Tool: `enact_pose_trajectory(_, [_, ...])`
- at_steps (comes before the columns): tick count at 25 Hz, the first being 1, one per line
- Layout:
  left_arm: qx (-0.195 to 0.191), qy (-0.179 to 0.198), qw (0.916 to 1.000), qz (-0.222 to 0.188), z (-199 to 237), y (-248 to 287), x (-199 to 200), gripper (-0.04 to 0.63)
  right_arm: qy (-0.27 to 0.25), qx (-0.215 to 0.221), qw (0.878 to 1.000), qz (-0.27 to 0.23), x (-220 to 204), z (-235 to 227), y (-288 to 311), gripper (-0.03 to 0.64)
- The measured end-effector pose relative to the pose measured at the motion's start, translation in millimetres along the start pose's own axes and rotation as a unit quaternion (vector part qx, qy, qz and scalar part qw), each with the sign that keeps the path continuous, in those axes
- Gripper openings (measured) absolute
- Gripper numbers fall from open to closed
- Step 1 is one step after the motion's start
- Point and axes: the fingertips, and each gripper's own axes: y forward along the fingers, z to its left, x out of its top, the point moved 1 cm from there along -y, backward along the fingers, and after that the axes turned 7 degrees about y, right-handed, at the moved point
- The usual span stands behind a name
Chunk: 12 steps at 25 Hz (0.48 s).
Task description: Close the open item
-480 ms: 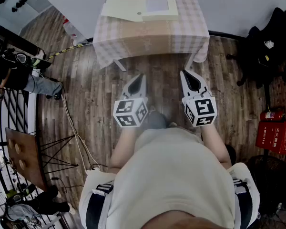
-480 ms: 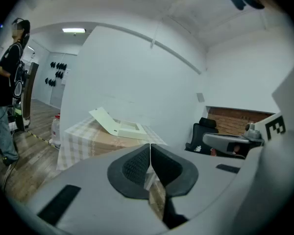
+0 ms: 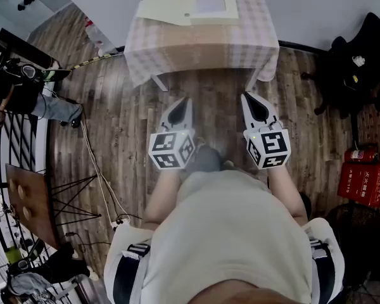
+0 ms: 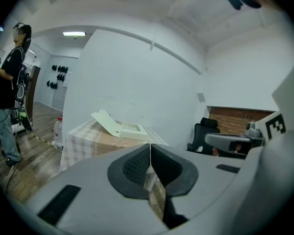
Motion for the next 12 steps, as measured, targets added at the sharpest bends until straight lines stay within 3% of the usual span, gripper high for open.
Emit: enact_pose_trajectory(12, [-0.005, -0.005, 0.9999, 0.012, 17.4, 35.8, -3.9, 0.006, 0.015, 0.012, 1.0, 0.017, -5.2, -12.6, 41.2, 0.0])
